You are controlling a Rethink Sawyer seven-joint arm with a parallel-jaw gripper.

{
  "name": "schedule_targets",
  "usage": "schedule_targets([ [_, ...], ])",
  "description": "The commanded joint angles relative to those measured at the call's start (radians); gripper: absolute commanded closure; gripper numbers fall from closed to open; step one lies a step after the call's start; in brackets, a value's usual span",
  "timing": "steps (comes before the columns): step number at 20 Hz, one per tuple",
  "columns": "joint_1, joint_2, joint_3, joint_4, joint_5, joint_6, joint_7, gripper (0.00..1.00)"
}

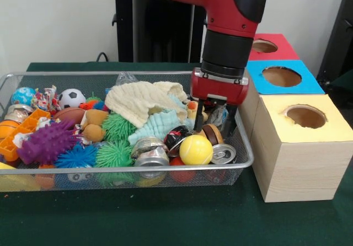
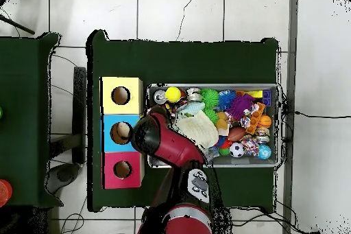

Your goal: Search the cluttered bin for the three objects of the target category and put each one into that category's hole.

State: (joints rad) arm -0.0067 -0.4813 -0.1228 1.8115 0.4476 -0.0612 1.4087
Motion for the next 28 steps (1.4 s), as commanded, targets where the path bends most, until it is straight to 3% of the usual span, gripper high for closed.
schedule_targets([
  [1, 0.009, 0.033, 0.102, 0.052, 0.009, -0.042, 0.295, 0.0],
  [12, 0.063, 0.048, 0.092, 0.094, 0.028, -0.11, 0.338, 0.0],
  [18, 0.066, 0.091, 0.103, 0.101, 0.015, -0.179, 0.346, 0.0],
  [28, 0.079, 0.138, 0.1, 0.098, 0.027, -0.211, 0.361, 0.0],
])
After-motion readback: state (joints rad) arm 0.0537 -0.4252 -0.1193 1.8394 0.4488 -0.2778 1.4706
